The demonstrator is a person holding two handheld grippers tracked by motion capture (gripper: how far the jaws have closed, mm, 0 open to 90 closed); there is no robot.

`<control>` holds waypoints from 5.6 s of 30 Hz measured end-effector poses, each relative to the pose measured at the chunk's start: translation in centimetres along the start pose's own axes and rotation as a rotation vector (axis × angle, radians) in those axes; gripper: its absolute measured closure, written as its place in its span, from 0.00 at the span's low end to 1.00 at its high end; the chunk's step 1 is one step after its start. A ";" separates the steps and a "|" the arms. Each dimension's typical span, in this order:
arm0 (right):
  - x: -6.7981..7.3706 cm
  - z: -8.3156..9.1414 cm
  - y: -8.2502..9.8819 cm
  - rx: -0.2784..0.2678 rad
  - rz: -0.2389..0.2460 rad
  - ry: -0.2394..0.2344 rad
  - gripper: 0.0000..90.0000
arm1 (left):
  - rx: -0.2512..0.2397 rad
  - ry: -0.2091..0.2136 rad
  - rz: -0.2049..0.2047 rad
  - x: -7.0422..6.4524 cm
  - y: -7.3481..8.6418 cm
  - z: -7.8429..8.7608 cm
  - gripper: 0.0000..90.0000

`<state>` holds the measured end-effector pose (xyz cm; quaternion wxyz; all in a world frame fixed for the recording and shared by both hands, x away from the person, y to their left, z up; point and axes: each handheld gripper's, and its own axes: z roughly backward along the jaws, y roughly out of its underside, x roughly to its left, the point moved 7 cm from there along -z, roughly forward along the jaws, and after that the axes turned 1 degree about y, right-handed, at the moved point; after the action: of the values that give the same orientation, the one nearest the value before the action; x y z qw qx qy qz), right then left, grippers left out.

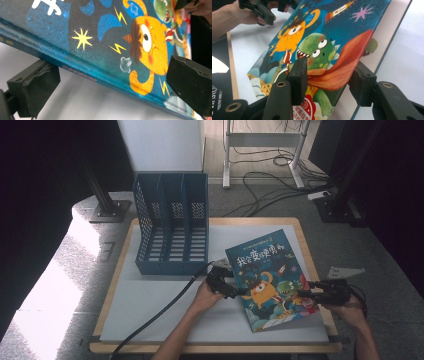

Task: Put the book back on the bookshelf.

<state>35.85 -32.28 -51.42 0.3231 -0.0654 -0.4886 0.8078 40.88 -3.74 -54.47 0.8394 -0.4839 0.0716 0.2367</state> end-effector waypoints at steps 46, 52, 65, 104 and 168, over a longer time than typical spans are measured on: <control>-0.4 -3.4 -0.2 0.002 -0.022 0.096 0.50 | 0.044 -0.188 -0.133 -3.2 -3.5 5.8 0.58; -0.5 -3.7 -1.2 -0.024 -0.006 0.130 0.49 | -0.002 -0.170 -0.149 -4.0 -4.6 7.1 0.69; -0.5 -5.2 -3.1 -0.080 0.007 0.171 0.46 | -0.066 -0.121 -0.165 -5.3 -5.8 9.1 0.85; -0.6 -9.6 -4.9 -0.060 0.084 0.273 0.18 | -0.039 -0.233 -0.252 -6.2 -5.8 10.1 0.90; 3.0 -11.4 -12.8 -0.158 0.117 0.210 0.32 | -0.164 -0.283 -0.148 -5.4 -7.2 17.4 0.92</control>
<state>44.21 -17.97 -46.03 0.3186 -0.2033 -0.5094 0.7731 37.56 6.17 -37.94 0.8139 -0.5167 -0.1026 0.2451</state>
